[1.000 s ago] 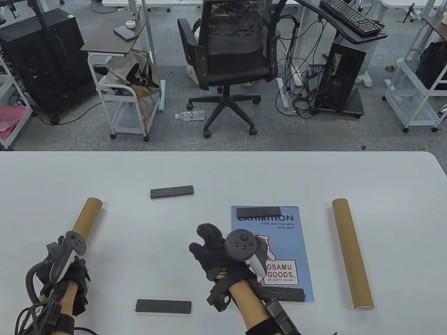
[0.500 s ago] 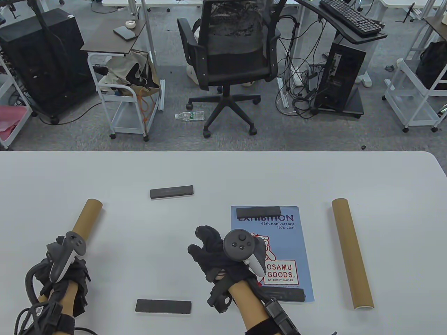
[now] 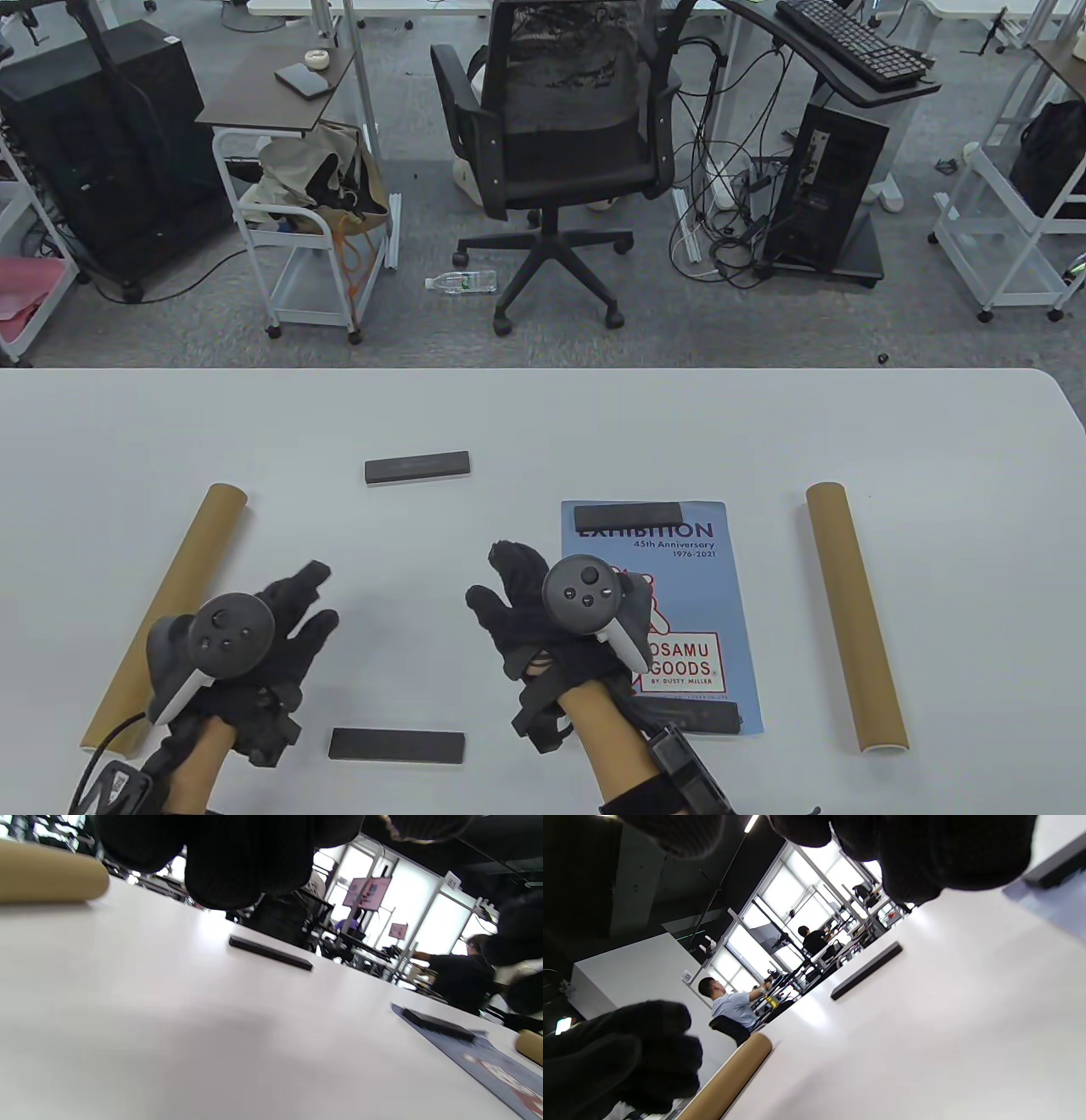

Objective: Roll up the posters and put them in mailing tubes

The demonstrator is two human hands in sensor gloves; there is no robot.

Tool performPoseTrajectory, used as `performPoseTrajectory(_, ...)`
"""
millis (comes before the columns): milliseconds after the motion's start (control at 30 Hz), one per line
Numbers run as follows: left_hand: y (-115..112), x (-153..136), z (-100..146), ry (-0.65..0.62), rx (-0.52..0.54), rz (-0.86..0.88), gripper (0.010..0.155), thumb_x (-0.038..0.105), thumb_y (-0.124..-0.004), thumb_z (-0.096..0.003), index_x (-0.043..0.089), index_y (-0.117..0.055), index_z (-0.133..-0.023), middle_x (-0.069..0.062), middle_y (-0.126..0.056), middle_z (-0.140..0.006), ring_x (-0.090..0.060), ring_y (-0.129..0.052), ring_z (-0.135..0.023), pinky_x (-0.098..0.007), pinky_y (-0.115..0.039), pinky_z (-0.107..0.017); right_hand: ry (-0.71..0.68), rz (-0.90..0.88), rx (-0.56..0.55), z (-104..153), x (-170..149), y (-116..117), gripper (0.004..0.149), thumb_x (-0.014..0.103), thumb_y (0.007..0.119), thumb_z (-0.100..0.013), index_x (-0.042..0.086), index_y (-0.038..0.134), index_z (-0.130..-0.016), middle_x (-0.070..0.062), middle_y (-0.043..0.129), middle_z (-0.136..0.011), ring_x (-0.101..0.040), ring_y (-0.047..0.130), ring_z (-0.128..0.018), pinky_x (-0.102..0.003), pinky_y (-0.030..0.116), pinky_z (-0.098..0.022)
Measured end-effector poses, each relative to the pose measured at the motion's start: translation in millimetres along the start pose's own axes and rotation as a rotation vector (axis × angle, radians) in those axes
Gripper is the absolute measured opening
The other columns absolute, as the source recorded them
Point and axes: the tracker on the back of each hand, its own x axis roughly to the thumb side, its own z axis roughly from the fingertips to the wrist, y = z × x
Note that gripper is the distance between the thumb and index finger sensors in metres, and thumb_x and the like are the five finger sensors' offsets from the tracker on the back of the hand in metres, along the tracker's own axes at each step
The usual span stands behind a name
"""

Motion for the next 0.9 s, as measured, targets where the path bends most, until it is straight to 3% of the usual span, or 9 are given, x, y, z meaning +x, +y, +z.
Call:
performPoseTrajectory(133,-19,10,-6,-0.090,-0.154,-0.067,0.062,0.057,-0.072,-0.0416,0.034,-0.063,-0.098,-0.001,-0.086,-0.094,-0.027,-0.100,-0.077,-0.050,-0.082,-0.055,0.136,0.311,-0.165,9,-13,-51,0.072,0.050,0.074,-0.049,0.009,0.044,-0.101,-0.027,0.057,-0.099,-0.054,0.071,-0.077,-0.059,0.072,-0.043)
performPoseTrajectory(267,-21,10,-7,-0.093,-0.179,-0.041,0.061,0.057,-0.071,-0.0421,0.034,-0.063,-0.098,-0.001,-0.086,-0.094,-0.027,-0.100,-0.077,-0.050,-0.082,-0.055,0.451,0.693,-0.234,25,-69,-106,0.075,0.053,0.074,-0.048,0.012,0.041,-0.102,-0.025,0.054,-0.101,-0.053,0.066,-0.082,-0.059,0.069,-0.048)
performPoseTrajectory(333,-21,10,-8,-0.095,-0.182,-0.024,0.061,0.056,-0.071,-0.0424,0.034,-0.063,-0.098,-0.002,-0.086,-0.094,-0.027,-0.100,-0.077,-0.051,-0.082,-0.055,0.682,0.815,-0.204,39,-116,-125,0.078,0.051,0.076,-0.048,0.012,0.037,-0.103,-0.026,0.046,-0.104,-0.054,0.058,-0.086,-0.062,0.065,-0.051)
performPoseTrajectory(400,-22,12,-8,-0.104,-0.187,-0.028,0.061,0.056,-0.071,-0.0423,0.034,-0.063,-0.098,-0.002,-0.086,-0.094,-0.027,-0.100,-0.077,-0.051,-0.082,-0.055,0.901,0.883,-0.097,55,-160,-135,0.084,0.054,0.076,-0.047,0.016,0.028,-0.104,-0.024,0.038,-0.106,-0.054,0.050,-0.091,-0.063,0.061,-0.054)
performPoseTrajectory(500,-24,14,-8,-0.112,-0.194,-0.035,0.061,0.057,-0.071,-0.0423,0.034,-0.062,-0.099,-0.002,-0.085,-0.094,-0.027,-0.100,-0.077,-0.050,-0.082,-0.055,1.103,0.836,-0.005,75,-206,-143,0.089,0.057,0.076,-0.045,0.017,0.022,-0.103,-0.021,0.034,-0.108,-0.052,0.045,-0.094,-0.064,0.057,-0.058)
performPoseTrajectory(667,-26,14,-8,-0.106,-0.203,-0.042,0.061,0.057,-0.071,-0.0423,0.034,-0.063,-0.098,-0.002,-0.085,-0.094,-0.027,-0.100,-0.077,-0.051,-0.082,-0.055,1.192,0.663,-0.028,96,-245,-142,0.092,0.053,0.079,-0.043,0.015,0.019,-0.101,-0.020,0.052,-0.101,-0.049,0.061,-0.088,-0.061,0.063,-0.055)
performPoseTrajectory(733,-26,13,-8,-0.101,-0.203,-0.043,0.061,0.057,-0.071,-0.0424,0.034,-0.063,-0.098,-0.002,-0.085,-0.094,-0.027,-0.100,-0.077,-0.050,-0.082,-0.055,1.159,0.596,-0.080,94,-246,-146,0.087,0.046,0.087,-0.041,0.010,0.036,-0.101,-0.021,0.064,-0.093,-0.049,0.070,-0.079,-0.062,0.064,-0.054)
performPoseTrajectory(833,-27,11,-9,-0.090,-0.197,-0.041,0.061,0.057,-0.071,-0.0424,0.034,-0.063,-0.098,-0.002,-0.086,-0.094,-0.027,-0.100,-0.077,-0.051,-0.082,-0.055,1.120,0.601,-0.177,94,-239,-148,0.085,0.042,0.089,-0.041,0.009,0.038,-0.100,-0.019,0.064,-0.093,-0.047,0.069,-0.079,-0.063,0.060,-0.055)
performPoseTrajectory(900,-25,11,-7,-0.062,-0.157,-0.036,0.062,0.057,-0.071,-0.0423,0.033,-0.062,-0.099,-0.002,-0.085,-0.095,-0.027,-0.099,-0.077,-0.051,-0.082,-0.055,1.018,0.548,-0.229,92,-222,-154,0.085,0.041,0.089,-0.040,0.010,0.037,-0.100,-0.018,0.063,-0.093,-0.047,0.068,-0.080,-0.064,0.059,-0.056)
